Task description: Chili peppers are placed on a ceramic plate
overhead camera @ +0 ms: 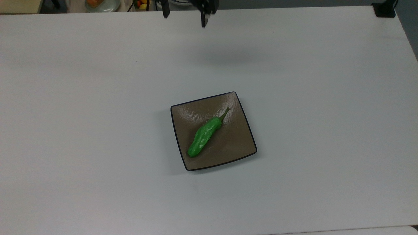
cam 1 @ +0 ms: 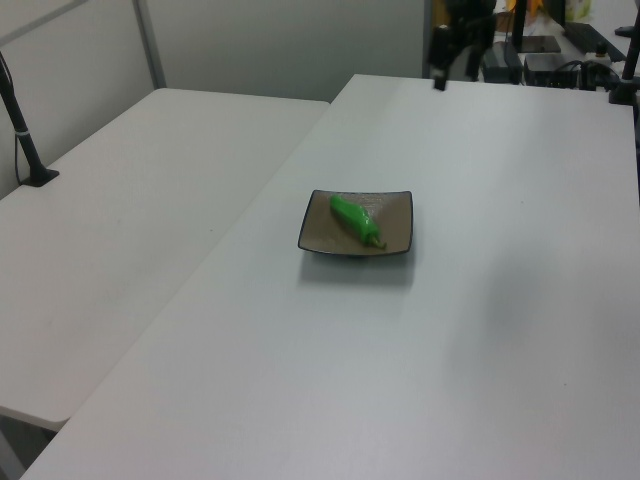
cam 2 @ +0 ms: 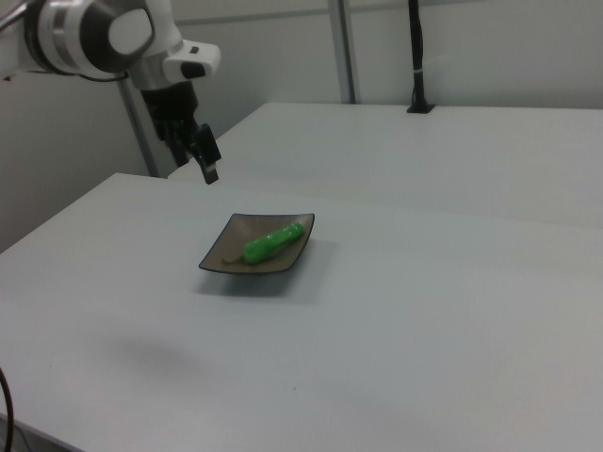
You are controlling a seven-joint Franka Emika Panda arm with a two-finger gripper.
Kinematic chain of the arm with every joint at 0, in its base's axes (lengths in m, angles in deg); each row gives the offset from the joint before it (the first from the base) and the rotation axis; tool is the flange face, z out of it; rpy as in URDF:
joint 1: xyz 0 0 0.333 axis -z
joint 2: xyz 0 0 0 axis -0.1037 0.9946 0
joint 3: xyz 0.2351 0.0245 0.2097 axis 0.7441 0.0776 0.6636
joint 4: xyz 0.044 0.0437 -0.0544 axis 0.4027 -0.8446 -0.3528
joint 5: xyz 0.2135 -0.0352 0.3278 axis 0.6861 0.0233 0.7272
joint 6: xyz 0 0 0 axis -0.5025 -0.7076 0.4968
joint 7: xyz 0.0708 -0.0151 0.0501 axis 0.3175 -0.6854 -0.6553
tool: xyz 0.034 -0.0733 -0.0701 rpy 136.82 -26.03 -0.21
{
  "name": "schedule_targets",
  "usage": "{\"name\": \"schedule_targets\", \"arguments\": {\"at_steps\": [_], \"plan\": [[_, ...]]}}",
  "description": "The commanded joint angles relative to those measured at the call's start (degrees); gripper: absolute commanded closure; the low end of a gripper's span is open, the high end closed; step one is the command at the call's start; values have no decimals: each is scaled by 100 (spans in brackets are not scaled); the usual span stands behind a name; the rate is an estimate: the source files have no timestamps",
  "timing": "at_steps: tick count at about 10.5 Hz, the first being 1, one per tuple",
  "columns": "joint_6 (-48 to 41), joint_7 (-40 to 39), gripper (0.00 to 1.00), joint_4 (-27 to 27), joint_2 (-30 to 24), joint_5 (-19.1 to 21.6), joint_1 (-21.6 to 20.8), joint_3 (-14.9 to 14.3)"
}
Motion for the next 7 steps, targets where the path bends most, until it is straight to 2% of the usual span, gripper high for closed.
{"name": "schedule_targets", "arguments": {"at_steps": [1,3,7], "plan": [[-430,-1653,0,-276,-305,-26,-81,-43],[-299,-2648,0,-277,-139,-8,-81,-34],[-132,-2863,0,-250,-86,256,-20,-8]]}}
